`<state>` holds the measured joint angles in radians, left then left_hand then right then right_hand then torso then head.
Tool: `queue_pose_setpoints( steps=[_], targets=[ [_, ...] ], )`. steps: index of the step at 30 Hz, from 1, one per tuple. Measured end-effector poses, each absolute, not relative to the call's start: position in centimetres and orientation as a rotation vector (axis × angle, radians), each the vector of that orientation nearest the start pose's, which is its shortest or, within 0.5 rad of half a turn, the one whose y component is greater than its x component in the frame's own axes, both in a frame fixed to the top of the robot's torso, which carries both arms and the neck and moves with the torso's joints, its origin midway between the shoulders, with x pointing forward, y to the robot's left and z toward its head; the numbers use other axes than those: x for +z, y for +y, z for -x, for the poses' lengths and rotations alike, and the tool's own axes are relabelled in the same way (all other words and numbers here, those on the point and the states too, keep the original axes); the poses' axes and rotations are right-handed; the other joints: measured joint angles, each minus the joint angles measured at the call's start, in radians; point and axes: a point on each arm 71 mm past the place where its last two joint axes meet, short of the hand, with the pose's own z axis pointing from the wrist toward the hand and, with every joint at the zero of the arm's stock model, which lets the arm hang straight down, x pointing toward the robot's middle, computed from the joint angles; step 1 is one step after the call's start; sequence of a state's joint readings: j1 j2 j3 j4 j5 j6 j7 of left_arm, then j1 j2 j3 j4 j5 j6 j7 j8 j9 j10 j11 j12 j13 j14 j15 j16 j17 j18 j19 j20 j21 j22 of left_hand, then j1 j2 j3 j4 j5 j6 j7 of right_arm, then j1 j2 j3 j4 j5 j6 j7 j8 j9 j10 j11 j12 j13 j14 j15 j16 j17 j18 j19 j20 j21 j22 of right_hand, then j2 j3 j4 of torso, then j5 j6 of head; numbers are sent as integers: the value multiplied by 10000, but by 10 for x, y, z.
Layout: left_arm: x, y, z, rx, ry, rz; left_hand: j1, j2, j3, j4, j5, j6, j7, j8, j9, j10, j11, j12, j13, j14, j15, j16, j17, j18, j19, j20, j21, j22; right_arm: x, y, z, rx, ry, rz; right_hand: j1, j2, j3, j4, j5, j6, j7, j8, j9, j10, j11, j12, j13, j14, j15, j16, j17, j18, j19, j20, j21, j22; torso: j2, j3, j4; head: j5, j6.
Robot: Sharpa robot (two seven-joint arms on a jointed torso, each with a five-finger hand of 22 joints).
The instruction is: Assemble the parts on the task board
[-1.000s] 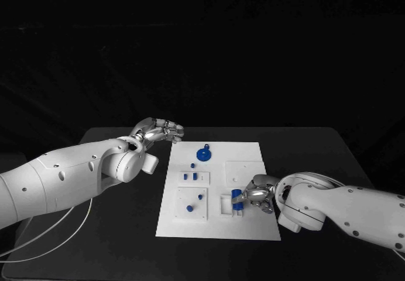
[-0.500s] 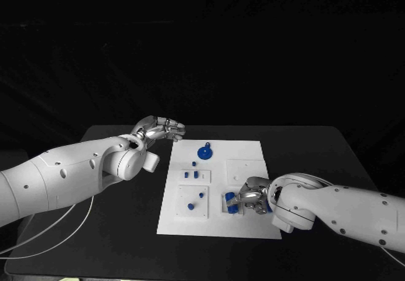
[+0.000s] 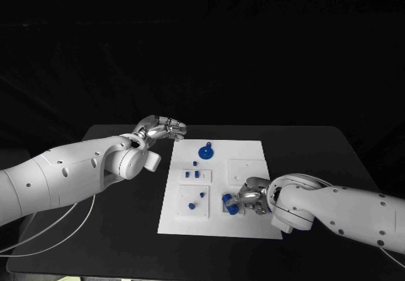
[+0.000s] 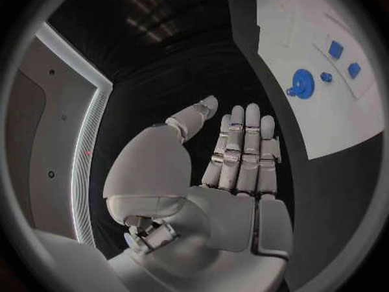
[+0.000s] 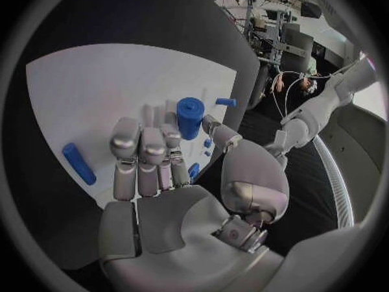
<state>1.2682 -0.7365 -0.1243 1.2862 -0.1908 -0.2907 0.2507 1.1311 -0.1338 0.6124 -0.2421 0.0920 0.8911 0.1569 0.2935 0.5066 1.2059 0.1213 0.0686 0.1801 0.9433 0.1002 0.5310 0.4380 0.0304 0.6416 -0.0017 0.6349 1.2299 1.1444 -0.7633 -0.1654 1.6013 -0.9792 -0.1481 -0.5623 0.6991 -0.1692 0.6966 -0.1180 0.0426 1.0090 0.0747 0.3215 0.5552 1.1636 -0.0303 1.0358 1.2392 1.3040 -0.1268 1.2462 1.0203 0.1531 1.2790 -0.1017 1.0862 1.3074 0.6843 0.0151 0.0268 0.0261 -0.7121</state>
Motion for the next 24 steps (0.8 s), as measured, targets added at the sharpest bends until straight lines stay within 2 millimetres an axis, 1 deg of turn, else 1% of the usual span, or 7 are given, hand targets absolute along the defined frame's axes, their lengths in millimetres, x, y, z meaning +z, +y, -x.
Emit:
queue_pose_setpoints(
  steps=[5,7,8,12,15,17,24],
  targets=[
    [-193,225,-533,-12766,15742,9554,0,0,0,0,0,-3,3,0,-10,0,0,0,-9,0,0,0,13,0,0,0,-40,10,-281,-165,-428,4894,23358,-3567,-710,-375,-810,-7,0,-112,113,-118,-12,-95,95,-60,32,-1,2,-89,-1,2,-51,3,-29,0,0,7,-4,7,5],
    [-193,225,-533,-12765,15743,9555,0,0,0,0,0,-35,35,0,-10,0,0,0,-9,0,0,0,16,0,0,0,-40,9,-281,-165,-428,4909,23329,-3582,-942,-247,-1341,-286,0,-134,134,-119,-8,-168,120,-60,64,-48,-11,-91,8,1,-149,-43,-88,0,0,6,-4,7,5],
    [-193,225,-533,-12765,15743,9555,0,0,0,0,0,-35,35,0,-10,0,0,0,-9,0,0,0,23,0,0,0,-40,9,-281,-166,-428,4915,23321,-3585,-1140,-49,-1836,-651,12,-144,144,-119,6,-219,71,-59,86,-84,-25,-91,35,2,-204,-91,-89,0,0,6,-5,8,5],
    [-193,225,-533,-12763,15746,9557,0,0,0,0,0,-35,35,0,-9,0,0,0,-9,0,0,0,23,0,0,0,-40,9,-280,-167,-427,4957,23303,-3579,-1486,296,-2701,-1467,49,-144,144,-168,25,-240,50,-100,98,-91,-20,-149,60,2,-223,-80,-176,0,-1,7,-5,8,12],
    [-193,225,-533,-12761,15747,9559,0,0,0,0,0,-35,35,0,-9,0,0,0,-9,0,0,-12,23,0,0,0,-40,9,-280,-168,-426,5029,23321,-3538,-1529,340,-2886,-1670,48,-145,144,-172,20,-240,50,-100,98,-93,-18,-180,64,1,-252,-108,-176,0,-1,9,-5,7,14],
    [-193,226,-533,-12758,15748,9560,0,0,0,0,0,-35,35,0,-9,0,0,0,-8,0,0,-39,24,0,0,0,-40,9,-280,-168,-424,5151,23356,-3455,-1367,400,-2864,-1692,48,-146,143,-175,20,-240,50,-100,98,-100,-12,-196,76,2,-245,-116,-176,0,-1,10,-5,7,15],
    [-193,226,-533,-12749,15747,9566,0,0,0,0,0,-35,35,0,-9,0,0,0,-8,0,0,-39,32,-1,0,0,-40,18,-280,-170,-418,5530,23578,-2963,225,290,-2491,-1733,48,-96,91,-175,37,-234,47,-100,112,-80,-30,-196,117,-5,-180,-184,-176,0,-1,12,-5,4,25]
  ],
)
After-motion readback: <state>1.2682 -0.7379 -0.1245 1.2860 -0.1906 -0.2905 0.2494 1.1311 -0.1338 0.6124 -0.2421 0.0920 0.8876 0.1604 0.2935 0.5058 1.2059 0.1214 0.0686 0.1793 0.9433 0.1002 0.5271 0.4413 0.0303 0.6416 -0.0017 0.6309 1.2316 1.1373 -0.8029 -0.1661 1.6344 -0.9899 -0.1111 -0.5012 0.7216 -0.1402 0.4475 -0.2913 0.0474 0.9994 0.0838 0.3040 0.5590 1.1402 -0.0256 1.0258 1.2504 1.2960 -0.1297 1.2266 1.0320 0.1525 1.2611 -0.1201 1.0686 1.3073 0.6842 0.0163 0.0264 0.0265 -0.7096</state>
